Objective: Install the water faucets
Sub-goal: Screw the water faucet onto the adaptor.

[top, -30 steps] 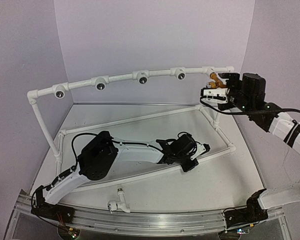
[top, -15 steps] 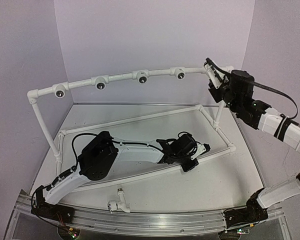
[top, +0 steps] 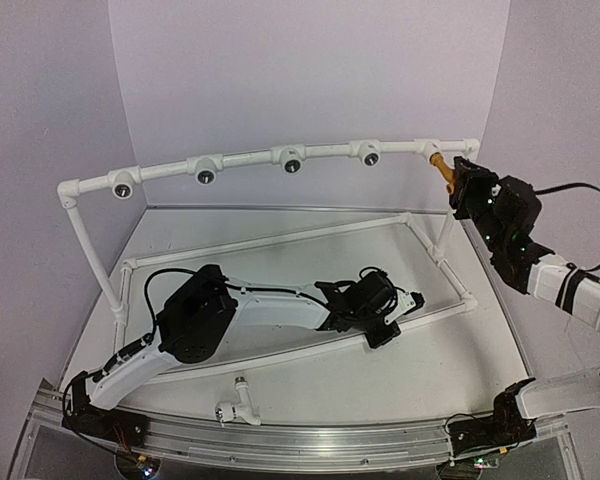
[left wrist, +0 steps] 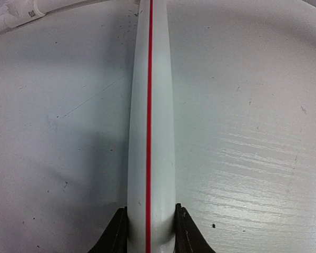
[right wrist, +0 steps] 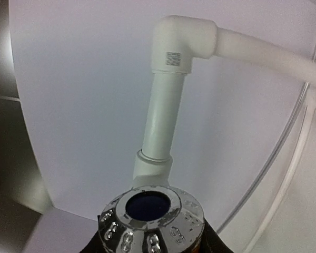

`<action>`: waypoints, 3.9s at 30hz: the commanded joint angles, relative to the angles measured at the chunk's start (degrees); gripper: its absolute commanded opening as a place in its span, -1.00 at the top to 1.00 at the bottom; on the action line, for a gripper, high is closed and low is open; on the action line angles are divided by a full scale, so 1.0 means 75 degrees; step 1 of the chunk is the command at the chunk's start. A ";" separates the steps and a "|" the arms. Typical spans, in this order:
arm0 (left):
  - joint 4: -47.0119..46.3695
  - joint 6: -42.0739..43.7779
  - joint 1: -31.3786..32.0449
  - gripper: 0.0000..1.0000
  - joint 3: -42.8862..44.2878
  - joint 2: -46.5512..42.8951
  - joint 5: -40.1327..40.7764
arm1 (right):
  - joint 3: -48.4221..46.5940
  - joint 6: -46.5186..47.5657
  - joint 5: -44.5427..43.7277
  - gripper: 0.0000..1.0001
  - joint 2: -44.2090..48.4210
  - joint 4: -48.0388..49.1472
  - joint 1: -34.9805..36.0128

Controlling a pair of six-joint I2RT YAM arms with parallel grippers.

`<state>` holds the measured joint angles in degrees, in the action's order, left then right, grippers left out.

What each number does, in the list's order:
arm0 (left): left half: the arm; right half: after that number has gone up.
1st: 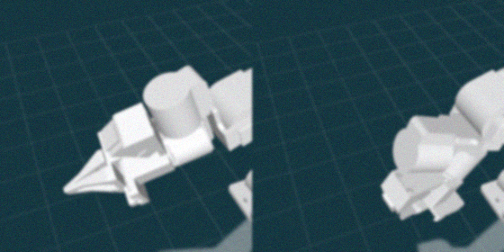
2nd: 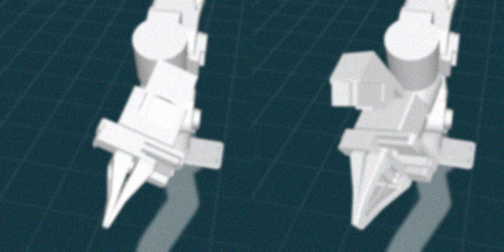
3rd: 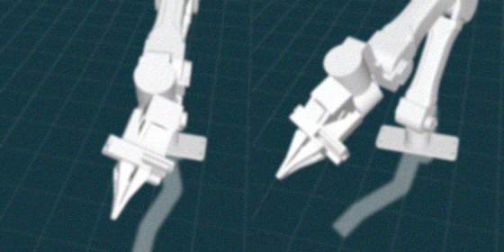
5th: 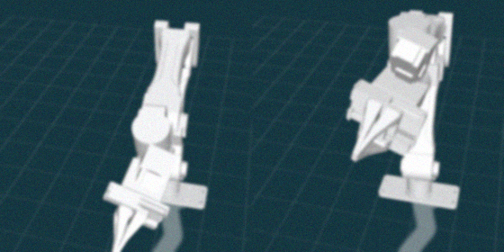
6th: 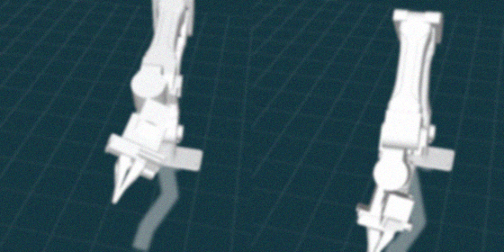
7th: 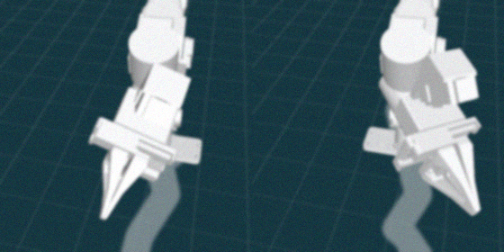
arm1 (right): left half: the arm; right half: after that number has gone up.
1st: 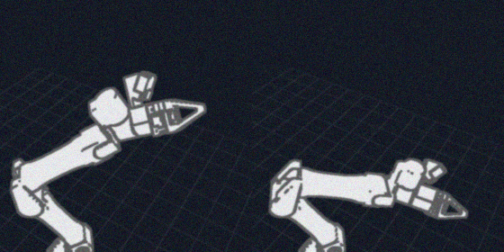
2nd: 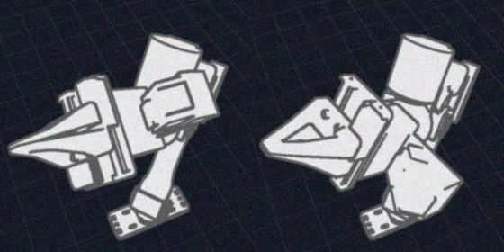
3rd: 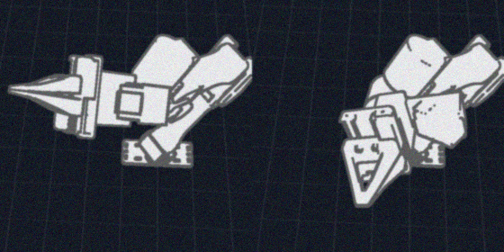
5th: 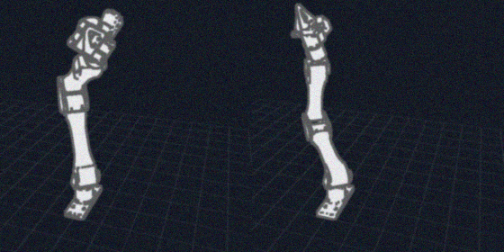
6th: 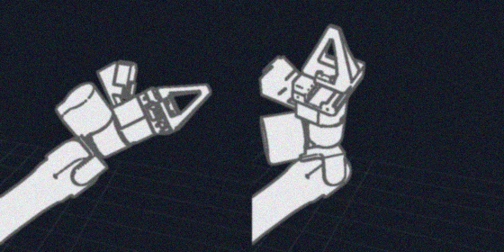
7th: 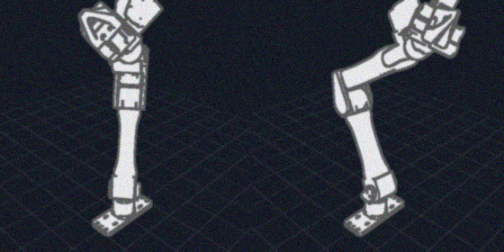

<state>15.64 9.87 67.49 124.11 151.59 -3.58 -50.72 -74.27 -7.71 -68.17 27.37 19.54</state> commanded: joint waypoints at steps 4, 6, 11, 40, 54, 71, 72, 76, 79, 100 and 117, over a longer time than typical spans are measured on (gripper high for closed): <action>0.2736 0.0257 0.0248 1.00 -0.0706 0.1186 -0.0744 | 0.1568 -0.0696 -0.0446 -0.34 0.1335 0.0076 -0.0462; 0.2737 0.0264 0.0246 1.00 -0.0720 0.1182 -0.0747 | 0.1351 0.2373 -0.0371 -0.63 0.1843 -0.0369 -0.0463; 0.2731 0.0273 0.0244 1.00 -0.0731 0.1170 -0.0770 | 0.0525 0.9766 0.0751 -0.87 0.2646 -0.2197 -0.0463; 0.2839 0.0283 0.0245 1.00 -0.0477 0.1305 -0.0798 | -0.2177 0.6375 -0.0192 1.00 0.0197 -0.3817 -0.0219; 0.2872 0.0262 0.0233 1.00 -0.0548 0.1276 -0.0783 | 0.0745 -0.1563 0.2348 0.02 -0.1272 0.6263 -0.0286; 0.2872 0.0269 0.0236 1.00 -0.0467 0.1302 -0.0805 | -0.1826 1.7680 0.2405 -0.92 0.1251 -0.5205 -0.0242; 0.2871 0.0274 0.0234 1.00 -0.0466 0.1303 -0.0794 | -0.2016 1.8078 0.2450 -0.93 0.1124 -0.5250 -0.0238; 0.2876 0.0268 0.0235 1.00 -0.0467 0.1304 -0.0801 | -0.2575 1.9052 0.2486 -0.93 0.0574 -0.5144 -0.0179; 0.2876 0.0262 0.0233 1.00 -0.0457 0.1312 -0.0801 | -0.2721 1.9627 0.2397 -0.93 0.0235 -0.5051 -0.0090; 0.2883 0.0256 0.0236 1.00 -0.0455 0.1316 -0.0789 | -0.2743 1.7617 -0.2972 0.45 -0.1973 0.0279 0.1456; 0.2884 0.0254 0.0214 1.00 -0.0535 0.1283 -0.0821 | -0.3588 0.5206 0.0321 1.00 -0.1030 -0.4748 -0.0608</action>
<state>14.75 10.41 66.16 125.93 153.08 -3.62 -76.77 -10.31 -10.55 -78.12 0.81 21.30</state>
